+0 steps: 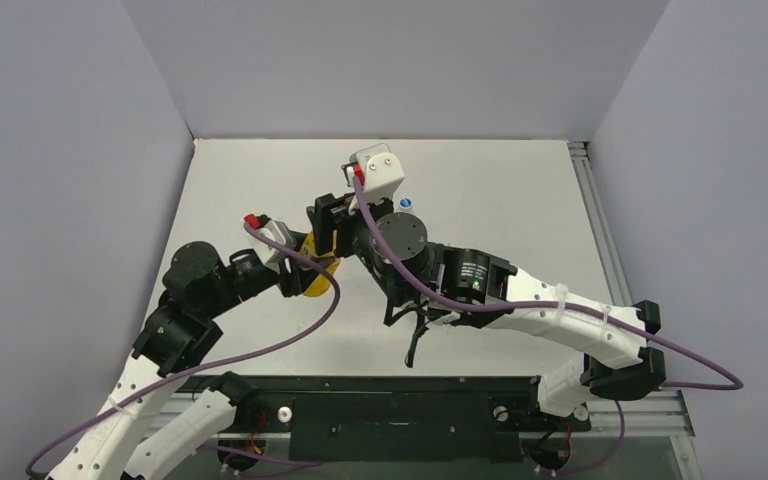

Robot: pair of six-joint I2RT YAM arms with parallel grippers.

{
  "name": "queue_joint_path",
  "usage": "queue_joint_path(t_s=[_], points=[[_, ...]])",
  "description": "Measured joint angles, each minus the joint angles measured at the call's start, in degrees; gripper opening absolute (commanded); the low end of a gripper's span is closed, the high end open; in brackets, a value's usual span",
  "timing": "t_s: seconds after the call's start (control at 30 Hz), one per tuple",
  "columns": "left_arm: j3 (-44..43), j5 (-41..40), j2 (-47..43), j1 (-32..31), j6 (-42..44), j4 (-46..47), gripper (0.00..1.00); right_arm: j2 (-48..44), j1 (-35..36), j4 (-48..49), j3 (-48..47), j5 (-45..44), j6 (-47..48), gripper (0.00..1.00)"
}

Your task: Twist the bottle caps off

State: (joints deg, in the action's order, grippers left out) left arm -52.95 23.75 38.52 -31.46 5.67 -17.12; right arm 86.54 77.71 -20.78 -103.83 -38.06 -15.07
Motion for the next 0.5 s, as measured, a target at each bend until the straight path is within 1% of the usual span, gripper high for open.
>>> queue_joint_path(t_s=[0.2,0.27,0.3,0.33,0.37,0.47,0.5], points=[[0.5,-1.4,-1.1,0.0,0.9,0.2,0.0,0.0,0.0,-0.3,-0.3,-2.1,-1.0,0.37],[0.7,-1.7,-1.0,0.0,1.0,0.2,0.0,0.0,-0.1,-0.3,-0.3,-2.1,-1.4,0.29],[0.7,-1.7,-1.0,0.0,1.0,0.2,0.0,0.0,-0.1,-0.3,-0.3,-2.0,-1.7,0.24],[0.9,-1.8,-0.9,-0.1,1.1,0.4,0.0,0.0,-0.2,-0.3,-0.3,-2.0,-2.0,0.21],[0.9,-1.9,-0.9,-0.1,1.0,0.4,0.0,0.0,-0.4,-0.3,-0.3,-1.8,-2.2,0.15],[0.9,-2.4,-0.8,-0.1,1.0,0.5,0.0,-0.2,-1.5,-0.1,0.1,0.4,-3.2,0.05],[0.9,-2.6,-0.7,-0.1,1.0,0.4,0.0,-0.5,-2.0,0.3,0.7,1.4,-3.6,0.04]])
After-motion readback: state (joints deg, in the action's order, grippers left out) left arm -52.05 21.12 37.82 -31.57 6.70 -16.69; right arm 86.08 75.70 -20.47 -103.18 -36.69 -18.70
